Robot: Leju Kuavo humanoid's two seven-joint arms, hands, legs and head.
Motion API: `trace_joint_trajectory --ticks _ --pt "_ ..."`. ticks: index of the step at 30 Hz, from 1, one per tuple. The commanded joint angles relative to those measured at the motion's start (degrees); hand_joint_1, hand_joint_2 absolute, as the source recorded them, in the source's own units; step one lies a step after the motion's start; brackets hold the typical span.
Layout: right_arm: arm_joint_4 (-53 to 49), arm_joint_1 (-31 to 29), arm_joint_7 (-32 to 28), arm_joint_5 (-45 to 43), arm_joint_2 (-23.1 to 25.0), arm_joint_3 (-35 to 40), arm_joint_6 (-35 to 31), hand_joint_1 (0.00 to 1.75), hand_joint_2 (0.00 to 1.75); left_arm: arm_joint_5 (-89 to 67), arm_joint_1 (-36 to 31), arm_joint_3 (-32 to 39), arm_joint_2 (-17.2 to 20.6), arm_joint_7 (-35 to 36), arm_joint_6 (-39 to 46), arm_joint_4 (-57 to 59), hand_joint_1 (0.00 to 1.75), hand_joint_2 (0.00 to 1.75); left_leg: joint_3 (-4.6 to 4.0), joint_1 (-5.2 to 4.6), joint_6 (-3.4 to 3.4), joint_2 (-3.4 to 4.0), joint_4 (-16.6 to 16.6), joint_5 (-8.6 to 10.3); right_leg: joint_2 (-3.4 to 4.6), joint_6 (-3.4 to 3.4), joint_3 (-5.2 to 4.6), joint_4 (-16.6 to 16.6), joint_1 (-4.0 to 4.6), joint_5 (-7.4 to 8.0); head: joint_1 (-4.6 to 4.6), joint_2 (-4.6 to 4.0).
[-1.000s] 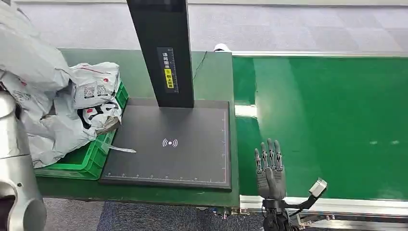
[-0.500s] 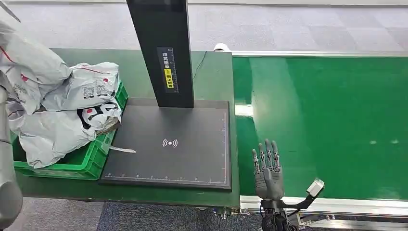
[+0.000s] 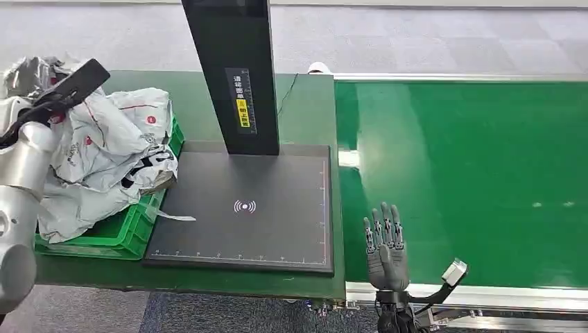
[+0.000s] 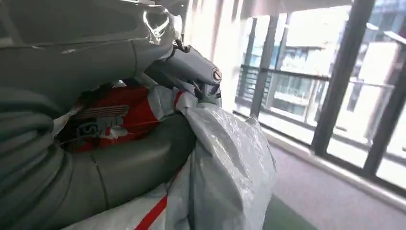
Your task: Moved the parcel from conveyor to table for the left to box.
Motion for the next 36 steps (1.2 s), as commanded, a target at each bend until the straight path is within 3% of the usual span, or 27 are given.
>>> trace_joint_trajectory --ticks 1,9,10,14,18,20,33,36 --pt "-0.5 0.7 -0.51 -0.12 -0.51 -1.13 -0.28 0.0 1.75 0.4 -4.03 -2.63 -5.34 -3.15 -1.23 6.75 0.26 1.75 0.11 0.01 0.03 -0.28 -0.06 0.04 -0.28 0.0 0.2 -0.08 0.02 -0.05 0.0 0.0" --pt "-0.95 0.88 -0.4 -0.11 -0.41 -1.14 -0.34 0.0 1.75 0.41 -4.16 -2.49 -5.08 -3.24 -1.26 6.42 0.26 1.75 0.08 0.01 0.04 -0.22 -0.01 0.0 -0.17 0.0 0.16 -0.04 0.02 -0.03 0.0 0.0" --pt "-1.0 0.88 -0.24 -0.2 -0.33 -1.2 -0.47 0.0 1.75 1.17 -3.92 -1.53 -5.23 -3.34 -0.58 5.81 0.0 1.75 0.04 0.01 0.03 -0.23 0.0 0.01 -0.18 0.0 0.11 -0.02 0.02 -0.03 0.0 0.0" --pt "-1.97 1.42 0.27 -0.34 0.05 -1.56 -0.65 0.0 1.75 2.36 -3.3 0.48 -5.74 -4.45 2.81 2.16 0.0 1.75 0.03 0.03 0.02 -0.22 0.0 0.0 -0.15 0.0 0.09 -0.03 0.03 -0.02 0.0 0.0" --pt "-2.44 2.11 0.52 -0.75 0.27 -1.99 -0.69 0.0 1.75 11.08 6.14 6.03 -7.08 -11.11 10.41 -13.75 0.0 1.75 0.14 0.0 0.04 -0.18 -0.06 -0.01 -0.11 0.01 0.19 -0.08 0.01 -0.02 0.0 0.0" --pt "-2.72 2.22 0.71 -0.8 0.38 -2.07 -0.66 0.0 1.75 13.38 10.02 6.03 -6.81 -10.8 10.37 -19.8 0.0 1.75 0.16 -0.04 0.03 -0.12 -0.12 0.01 -0.06 0.01 0.18 -0.1 -0.04 -0.01 0.0 0.0" --pt "-2.77 2.17 0.81 -0.83 0.41 -2.07 -0.74 0.0 1.75 13.82 10.03 5.58 -6.65 -10.4 9.83 -20.18 0.0 1.75 0.06 -0.01 0.02 -0.14 -0.03 0.0 -0.07 0.0 0.1 -0.03 -0.01 -0.01 0.0 0.0" --pt "-2.79 1.86 1.21 -0.96 0.51 -1.99 -0.84 0.0 1.75 19.28 13.68 7.78 -7.0 -12.92 15.75 -25.99 0.0 1.75 0.17 0.0 0.03 -0.16 -0.08 -0.01 -0.1 0.0 0.22 -0.09 0.0 -0.03 0.0 0.0"
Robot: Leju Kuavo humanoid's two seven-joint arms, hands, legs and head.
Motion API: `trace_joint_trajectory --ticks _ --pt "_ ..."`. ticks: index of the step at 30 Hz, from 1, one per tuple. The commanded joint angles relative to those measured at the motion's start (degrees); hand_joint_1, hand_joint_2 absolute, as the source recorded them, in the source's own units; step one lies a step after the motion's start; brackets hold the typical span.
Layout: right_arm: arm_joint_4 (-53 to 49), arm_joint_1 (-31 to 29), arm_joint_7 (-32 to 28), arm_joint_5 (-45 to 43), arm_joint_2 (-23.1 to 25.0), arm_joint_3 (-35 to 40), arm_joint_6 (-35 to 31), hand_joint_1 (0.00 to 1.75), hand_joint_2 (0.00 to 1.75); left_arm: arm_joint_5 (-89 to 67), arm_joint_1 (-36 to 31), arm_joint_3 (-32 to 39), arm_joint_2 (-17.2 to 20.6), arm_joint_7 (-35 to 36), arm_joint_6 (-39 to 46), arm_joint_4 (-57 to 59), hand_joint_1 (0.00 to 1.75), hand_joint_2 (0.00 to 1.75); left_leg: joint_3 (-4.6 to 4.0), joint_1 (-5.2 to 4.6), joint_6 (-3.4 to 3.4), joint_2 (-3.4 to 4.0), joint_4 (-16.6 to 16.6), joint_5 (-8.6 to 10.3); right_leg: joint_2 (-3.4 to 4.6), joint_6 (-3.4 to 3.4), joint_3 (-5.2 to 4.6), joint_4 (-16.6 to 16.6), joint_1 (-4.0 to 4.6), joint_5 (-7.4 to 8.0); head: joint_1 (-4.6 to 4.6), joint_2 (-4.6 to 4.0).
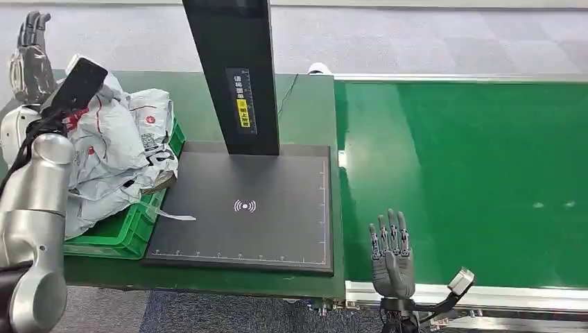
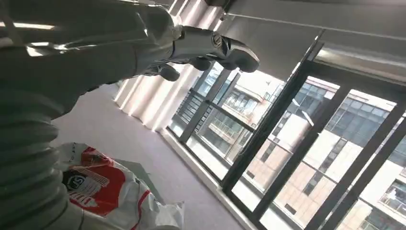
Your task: Moved the parcel from conveyor to table for the left to box.
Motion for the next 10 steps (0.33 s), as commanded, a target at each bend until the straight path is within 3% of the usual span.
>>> trace_joint_trajectory --ticks 1,5,8,10 --pt "0.03 -0.97 0.84 -0.32 0.31 -0.87 -0.84 0.0 1.75 7.78 5.02 4.35 -0.96 -2.96 6.72 -9.09 0.0 1.75 0.14 -0.01 0.03 0.0 -0.08 -0.03 0.0 0.0 0.13 -0.07 -0.01 -0.03 0.0 0.0" --pt "1.01 -1.7 1.03 -0.55 0.02 -0.38 -1.4 0.0 1.75 19.19 13.28 8.55 -0.07 -8.24 11.73 -19.1 0.0 1.75 0.19 -0.05 0.0 0.38 -0.13 -0.07 0.35 0.0 0.09 -0.07 -0.04 0.01 -0.02 0.0" --pt "1.77 -2.17 0.73 -0.74 -0.23 -0.07 -1.64 0.0 1.75 28.53 21.62 10.98 -3.55 -15.49 14.14 -27.45 0.0 1.75 0.23 -0.06 -0.01 0.31 -0.18 -0.07 0.3 0.0 0.12 -0.12 -0.05 0.0 0.02 0.0" --pt "1.39 -1.94 0.0 0.08 -0.19 -0.07 -3.16 0.0 1.75 36.3 30.9 10.93 -8.14 -22.53 15.32 -36.52 0.0 1.75 0.32 -0.08 0.01 0.3 -0.24 -0.07 0.28 0.01 0.21 -0.17 -0.07 -0.02 0.0 0.0"
